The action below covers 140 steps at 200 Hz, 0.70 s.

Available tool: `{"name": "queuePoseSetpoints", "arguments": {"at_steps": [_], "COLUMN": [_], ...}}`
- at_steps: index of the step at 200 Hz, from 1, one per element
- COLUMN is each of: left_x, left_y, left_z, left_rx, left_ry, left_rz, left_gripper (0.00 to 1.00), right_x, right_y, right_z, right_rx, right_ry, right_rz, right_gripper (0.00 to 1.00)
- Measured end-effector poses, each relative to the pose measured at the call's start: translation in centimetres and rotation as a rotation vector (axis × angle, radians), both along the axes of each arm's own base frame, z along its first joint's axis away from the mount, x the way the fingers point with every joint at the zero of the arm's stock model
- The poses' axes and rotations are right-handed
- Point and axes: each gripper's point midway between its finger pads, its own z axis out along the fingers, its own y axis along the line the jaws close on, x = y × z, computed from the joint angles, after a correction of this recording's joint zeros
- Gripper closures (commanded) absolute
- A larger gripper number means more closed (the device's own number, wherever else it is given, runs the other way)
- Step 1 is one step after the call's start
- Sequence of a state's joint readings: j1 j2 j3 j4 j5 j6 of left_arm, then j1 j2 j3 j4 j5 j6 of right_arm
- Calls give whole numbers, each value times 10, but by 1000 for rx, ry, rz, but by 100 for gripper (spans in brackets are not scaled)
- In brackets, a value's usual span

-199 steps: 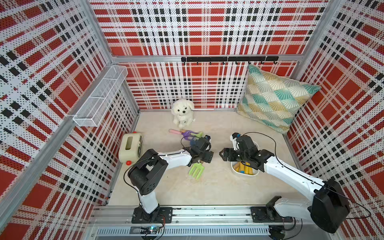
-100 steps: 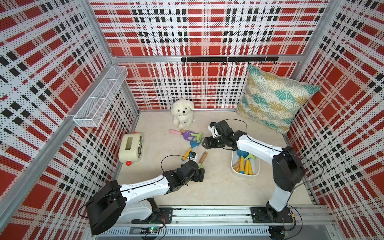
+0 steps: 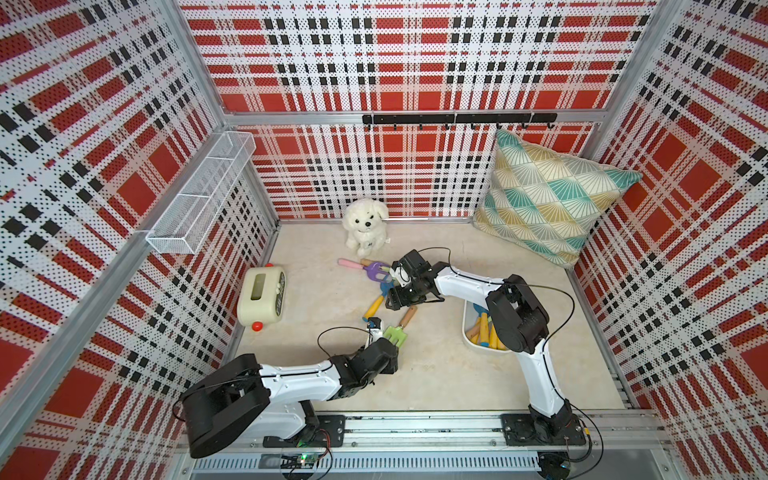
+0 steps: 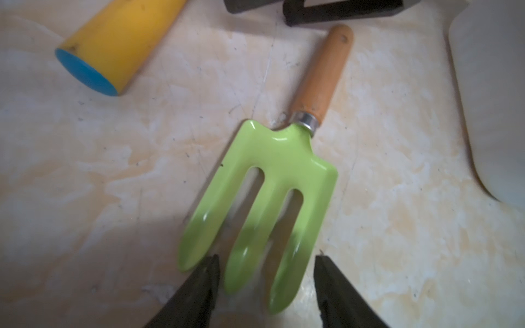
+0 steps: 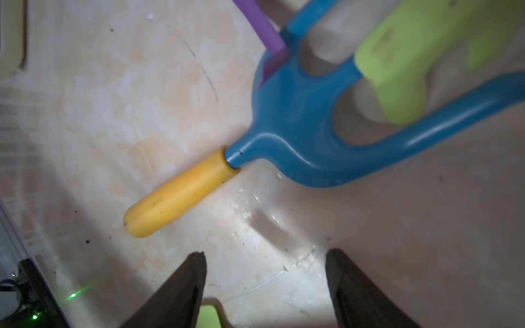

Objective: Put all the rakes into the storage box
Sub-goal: Adjust the rake at the center of the board, then pick up the rake at the center of the board.

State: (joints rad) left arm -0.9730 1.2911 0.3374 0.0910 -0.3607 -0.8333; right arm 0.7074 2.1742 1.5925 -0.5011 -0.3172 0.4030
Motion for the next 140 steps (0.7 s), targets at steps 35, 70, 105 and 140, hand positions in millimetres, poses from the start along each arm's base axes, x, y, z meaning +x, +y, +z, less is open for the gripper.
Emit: {"name": "queuePoseSetpoints", "arguments": {"at_steps": [35, 70, 105, 140], "left_x": [22, 51, 73, 80], "left_y": [18, 32, 33, 34], "left_z": [-1, -1, 2, 23], "left_rx": [22, 38, 15, -50], "left_ry": [-28, -40, -32, -55], "left_rz": [89, 146, 147, 134], "left_gripper": [49, 50, 50, 45], "right_x": [-27, -73, -122, -144], "right_y": [-29, -50, -40, -40], "right_z": [-2, -4, -7, -11], "right_rx": [-26, -54, -104, -208], "right_ry": [-8, 0, -39, -114], "right_rz": [-22, -15, 64, 97], "right_gripper": [26, 26, 27, 30]}}
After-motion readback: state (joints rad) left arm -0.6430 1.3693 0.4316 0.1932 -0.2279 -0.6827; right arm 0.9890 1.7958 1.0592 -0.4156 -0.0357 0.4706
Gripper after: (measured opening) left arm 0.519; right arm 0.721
